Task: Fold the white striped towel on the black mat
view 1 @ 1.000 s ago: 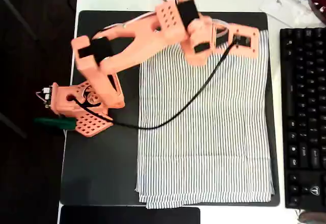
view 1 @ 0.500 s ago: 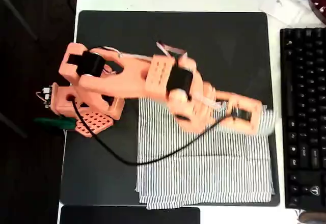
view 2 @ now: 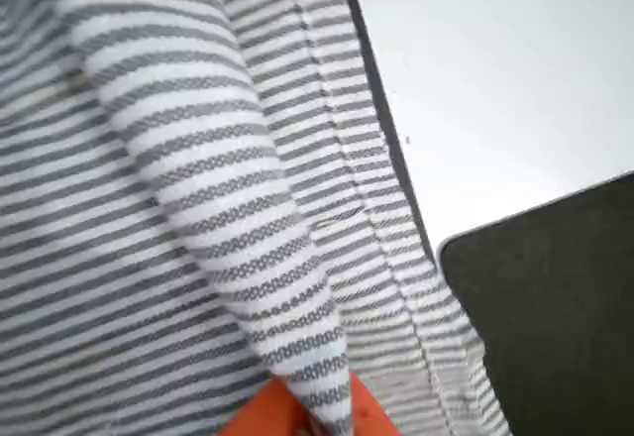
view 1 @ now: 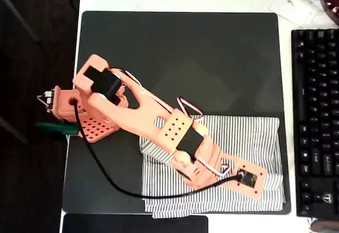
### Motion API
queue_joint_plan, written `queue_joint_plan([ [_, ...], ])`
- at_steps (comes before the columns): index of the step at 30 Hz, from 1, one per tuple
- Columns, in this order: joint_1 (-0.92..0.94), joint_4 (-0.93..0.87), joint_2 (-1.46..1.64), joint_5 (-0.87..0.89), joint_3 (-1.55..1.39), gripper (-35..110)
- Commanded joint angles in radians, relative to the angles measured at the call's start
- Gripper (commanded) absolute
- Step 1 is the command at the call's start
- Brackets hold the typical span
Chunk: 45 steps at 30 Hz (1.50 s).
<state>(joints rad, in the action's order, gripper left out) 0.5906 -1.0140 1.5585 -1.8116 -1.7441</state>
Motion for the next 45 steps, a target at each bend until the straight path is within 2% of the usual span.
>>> queue_joint_plan([
  [1, 0.029, 0.095, -0.002, -0.014, -0.028, 4],
  [4, 0.064, 0.198, -0.011, -0.04, -0.075, 11],
  [13, 0.13, 0.319, 0.091, -0.16, -0.08, 14],
  [15, 0.11, 0.273, 0.135, -0.146, -0.083, 14],
  [22, -0.086, -0.095, 0.38, -0.02, -0.13, 12],
  [26, -0.212, -0.155, 0.474, 0.048, -0.227, 13],
  [30, -0.302, -0.153, 0.436, 0.054, -0.29, 18],
  [36, -0.362, 0.02, 0.249, 0.055, -0.285, 25],
  [45, -0.4, 0.095, 0.044, 0.058, -0.23, 27],
])
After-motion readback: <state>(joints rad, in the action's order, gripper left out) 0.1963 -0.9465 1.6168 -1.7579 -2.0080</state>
